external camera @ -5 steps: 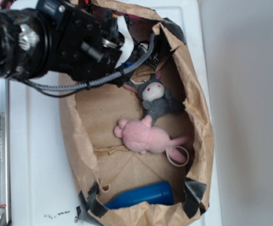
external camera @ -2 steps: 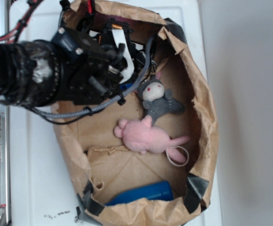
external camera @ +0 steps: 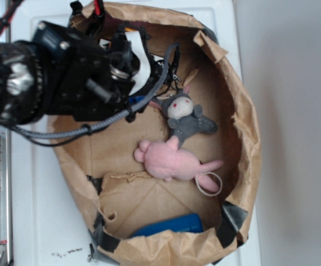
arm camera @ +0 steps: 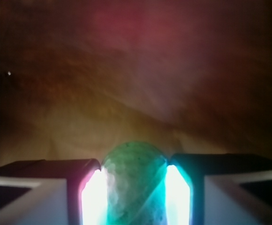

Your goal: Grab the green ball.

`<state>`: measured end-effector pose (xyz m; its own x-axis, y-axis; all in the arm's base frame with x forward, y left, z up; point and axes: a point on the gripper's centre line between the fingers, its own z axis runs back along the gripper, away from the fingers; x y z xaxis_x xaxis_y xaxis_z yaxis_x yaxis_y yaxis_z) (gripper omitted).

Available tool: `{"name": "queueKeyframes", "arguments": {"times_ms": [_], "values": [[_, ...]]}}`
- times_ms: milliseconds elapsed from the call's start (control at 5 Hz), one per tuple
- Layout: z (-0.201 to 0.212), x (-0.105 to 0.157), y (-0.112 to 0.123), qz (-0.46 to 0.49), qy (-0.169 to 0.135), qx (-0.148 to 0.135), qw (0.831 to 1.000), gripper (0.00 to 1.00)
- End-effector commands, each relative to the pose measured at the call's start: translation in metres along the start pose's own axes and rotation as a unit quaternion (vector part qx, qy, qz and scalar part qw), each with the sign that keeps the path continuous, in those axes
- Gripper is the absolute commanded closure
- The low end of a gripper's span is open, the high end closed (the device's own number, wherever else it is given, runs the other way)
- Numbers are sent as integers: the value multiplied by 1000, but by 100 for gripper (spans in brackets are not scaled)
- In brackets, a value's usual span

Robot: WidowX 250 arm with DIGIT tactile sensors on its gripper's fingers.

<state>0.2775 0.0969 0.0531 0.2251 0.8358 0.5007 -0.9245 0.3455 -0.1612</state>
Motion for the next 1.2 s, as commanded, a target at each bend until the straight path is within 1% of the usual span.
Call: {"name": "queueKeyframes", "arguments": {"times_ms": [0,200,400,600,800,1000], "values": [[76,4,-26,-81,37,-75,993,100],[108,1,-34,-155,60,-99,981,100],[120,10,-44,-266,113,-56,956,100],[130,24,-56,-366,150,-41,918,100],[134,38,-63,-447,169,-5,878,100],[132,52,-57,-466,174,5,868,100]]}}
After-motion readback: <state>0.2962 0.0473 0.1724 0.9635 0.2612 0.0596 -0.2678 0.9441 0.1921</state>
